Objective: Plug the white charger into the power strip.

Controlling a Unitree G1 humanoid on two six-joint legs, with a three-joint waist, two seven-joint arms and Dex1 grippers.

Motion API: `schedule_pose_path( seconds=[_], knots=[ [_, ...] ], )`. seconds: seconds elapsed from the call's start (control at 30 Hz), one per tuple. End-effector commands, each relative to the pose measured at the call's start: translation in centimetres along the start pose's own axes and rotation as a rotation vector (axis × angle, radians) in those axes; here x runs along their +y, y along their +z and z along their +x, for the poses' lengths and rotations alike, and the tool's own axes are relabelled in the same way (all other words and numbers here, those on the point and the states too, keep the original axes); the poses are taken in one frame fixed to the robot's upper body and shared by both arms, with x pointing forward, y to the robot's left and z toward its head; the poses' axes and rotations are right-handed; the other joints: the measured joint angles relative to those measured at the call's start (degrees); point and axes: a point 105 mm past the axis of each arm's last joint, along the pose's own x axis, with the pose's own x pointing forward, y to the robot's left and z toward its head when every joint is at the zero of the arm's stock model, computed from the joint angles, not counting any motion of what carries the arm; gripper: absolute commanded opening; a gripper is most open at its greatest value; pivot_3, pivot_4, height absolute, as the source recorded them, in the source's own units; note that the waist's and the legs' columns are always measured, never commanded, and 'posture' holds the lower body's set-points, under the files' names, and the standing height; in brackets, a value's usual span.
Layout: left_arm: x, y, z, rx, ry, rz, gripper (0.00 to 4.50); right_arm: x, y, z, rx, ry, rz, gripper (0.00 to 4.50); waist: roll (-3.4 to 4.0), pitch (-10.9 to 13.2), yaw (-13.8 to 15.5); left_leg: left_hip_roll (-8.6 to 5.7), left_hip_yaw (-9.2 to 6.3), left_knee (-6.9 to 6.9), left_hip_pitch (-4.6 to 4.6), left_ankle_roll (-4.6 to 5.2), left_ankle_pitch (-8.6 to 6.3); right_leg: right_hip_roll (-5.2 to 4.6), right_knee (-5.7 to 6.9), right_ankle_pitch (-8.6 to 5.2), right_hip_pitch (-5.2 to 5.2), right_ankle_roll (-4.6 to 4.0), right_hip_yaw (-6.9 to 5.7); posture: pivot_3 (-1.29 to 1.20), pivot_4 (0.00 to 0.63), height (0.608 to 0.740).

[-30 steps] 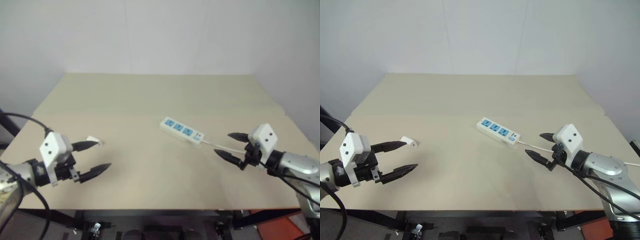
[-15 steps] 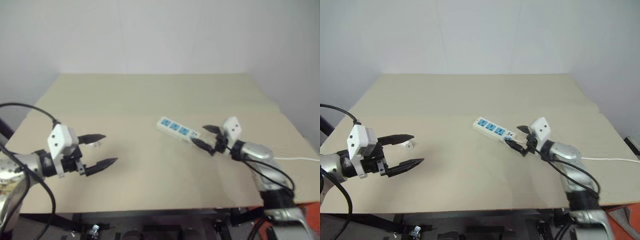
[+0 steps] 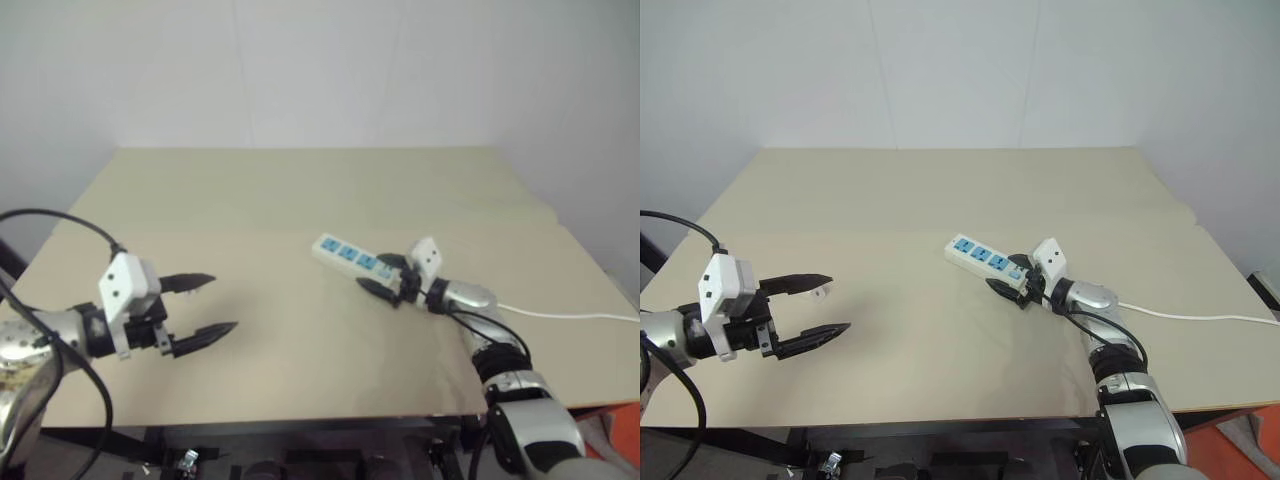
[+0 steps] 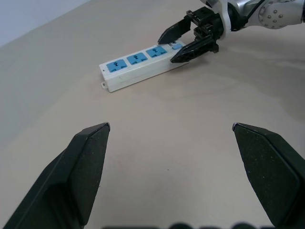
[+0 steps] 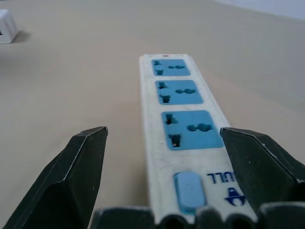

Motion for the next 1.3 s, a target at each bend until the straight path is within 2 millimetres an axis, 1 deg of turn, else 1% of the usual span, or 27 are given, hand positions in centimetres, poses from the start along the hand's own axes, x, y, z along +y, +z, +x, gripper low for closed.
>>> schedule_pose_path(
  seconds=[0.03, 0.3, 0.43, 0.6, 0.77, 0.97, 1.07, 1.13, 1.3],
  knots=[
    [-0.2, 1.3, -0.5, -0.025, 0.002, 0.05, 4.5, -1.2, 1.1, -0.3, -0.035, -0.041, -0.042, 4.45, 0.0, 0.0, 0.1, 0.0, 0.0, -0.01, -0.01, 0.0, 0.0, 0.0, -0.01, 0.0, 0.0, 0.0, 0.0, 0.0, 0.15, 0.74],
    [-0.2, 1.3, -0.5, -0.025, -0.005, 0.051, 4.5, -1.7, -1.2, -0.5, 0.042, -0.102, -0.029, 4.45, 0.0, 0.0, 0.0, 0.0, 0.02, -0.03, 0.06, -0.03, 0.02, 0.0, 0.01, 0.01, 0.04, -0.02, 0.03, 0.0, 0.15, 0.74],
    [-0.1, 1.2, -0.6, -0.023, -0.006, 0.055, 4.5, -1.6, -1.6, -0.4, 0.053, -0.096, -0.024, 4.45, 0.0, 0.0, 0.0, -0.01, 0.05, -0.06, 0.02, -0.04, 0.02, 0.0, -0.02, 0.02, -0.01, -0.02, 0.06, 0.0, 0.15, 0.74],
    [0.0, 1.2, -0.6, -0.023, -0.008, 0.057, 4.5, -1.4, -1.7, -0.2, 0.047, -0.093, -0.003, 4.45, 0.0, 0.0, -0.2, 0.0, 0.07, -0.12, 0.05, -0.05, 0.03, 0.0, -0.03, 0.02, -0.01, -0.02, 0.07, 0.0, 0.15, 0.74],
    [0.0, 1.2, -0.5, -0.024, -0.016, 0.057, 4.5, -0.5, -2.3, 0.5, 0.044, -0.071, 0.044, 4.45, 0.0, 0.0, -0.4, 0.01, 0.07, -0.12, 0.09, -0.07, 0.04, 0.0, -0.01, 0.02, 0.01, -0.04, 0.07, 0.0, 0.15, 0.74],
    [0.1, 1.2, -0.5, -0.024, -0.025, 0.063, 4.5, 0.9, -3.0, 1.5, 0.053, -0.018, 0.079, 4.45, -0.01, 0.0, -1.6, 0.05, 0.07, -0.2, 0.16, -0.11, 0.07, 0.02, 0.0, 0.04, 0.02, -0.06, 0.09, 0.0, 0.15, 0.74],
    [0.1, 1.3, -0.7, -0.021, -0.023, 0.067, 4.5, 1.3, -3.1, 1.3, 0.05, 0.017, 0.088, 3.88, -0.01, 0.0, -1.6, 0.1, 0.08, -0.31, 0.21, -0.16, 0.1, 0.08, -0.03, 0.04, 0.02, -0.07, 0.1, 0.0, 0.15, 0.74],
    [0.0, 1.3, -0.8, -0.019, -0.021, 0.067, 4.5, 1.6, -3.2, 1.1, 0.045, 0.038, 0.089, 3.41, -0.02, 0.0, -1.6, 0.12, 0.1, -0.34, 0.22, -0.18, 0.11, 0.09, -0.03, 0.04, 0.02, -0.07, 0.12, 0.0, 0.15, 0.74],
    [-0.1, 1.2, -0.8, -0.017, -0.025, 0.064, 4.5, 2.5, -2.9, 0.9, 0.027, 0.102, 0.058, 3.41, -0.02, 0.0, -1.6, 0.14, 0.12, -0.36, 0.24, -0.19, 0.11, 0.09, -0.04, 0.05, 0.02, -0.08, 0.13, 0.0, 0.15, 0.74]
  ],
)
